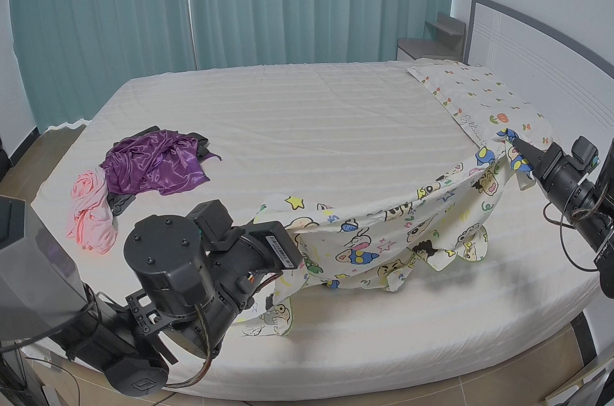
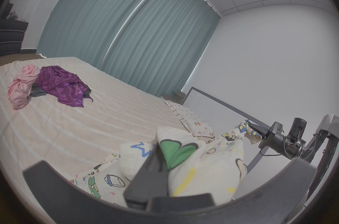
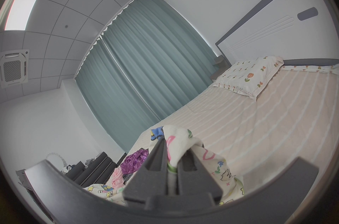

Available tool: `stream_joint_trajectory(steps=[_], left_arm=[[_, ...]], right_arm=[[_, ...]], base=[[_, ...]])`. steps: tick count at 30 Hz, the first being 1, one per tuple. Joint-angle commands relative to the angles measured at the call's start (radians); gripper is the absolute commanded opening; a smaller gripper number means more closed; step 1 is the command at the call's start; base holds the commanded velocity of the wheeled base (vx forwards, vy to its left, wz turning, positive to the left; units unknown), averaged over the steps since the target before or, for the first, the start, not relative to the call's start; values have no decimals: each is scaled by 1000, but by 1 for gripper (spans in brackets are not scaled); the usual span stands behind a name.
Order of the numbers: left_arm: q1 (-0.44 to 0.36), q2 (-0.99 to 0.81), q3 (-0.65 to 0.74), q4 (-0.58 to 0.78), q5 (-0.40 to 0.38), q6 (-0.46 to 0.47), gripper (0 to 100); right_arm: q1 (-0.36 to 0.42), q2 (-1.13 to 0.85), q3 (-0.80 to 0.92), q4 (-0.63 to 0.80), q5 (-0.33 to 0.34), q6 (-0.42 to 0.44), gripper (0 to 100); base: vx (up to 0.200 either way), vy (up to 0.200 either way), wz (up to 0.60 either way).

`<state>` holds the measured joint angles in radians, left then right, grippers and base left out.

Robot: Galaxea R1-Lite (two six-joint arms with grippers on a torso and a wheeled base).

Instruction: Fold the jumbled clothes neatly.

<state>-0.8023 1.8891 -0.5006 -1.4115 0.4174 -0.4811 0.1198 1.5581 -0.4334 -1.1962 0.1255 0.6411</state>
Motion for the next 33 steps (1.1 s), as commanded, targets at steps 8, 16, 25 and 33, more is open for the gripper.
stream_joint_trajectory(steps=[8,16,25,33], left_arm=[[-9,-10,1,-1,35,-1,0],[-29,-1,14,-1,35,-1,0],[-29,-7,33,-1,37,-2,0],[-29,-127,128,5,35,-1,0]], right_arm=[[-2,-18,16,1,0,0,0],[3,-20,41,1,8,-1,0],[11,-61,93,1,46,-1,0],[12,-228,205,3,177,-11,0]], base=[[0,-150,0],[-25,0,0],[-200,0,0],[-200,0,0]])
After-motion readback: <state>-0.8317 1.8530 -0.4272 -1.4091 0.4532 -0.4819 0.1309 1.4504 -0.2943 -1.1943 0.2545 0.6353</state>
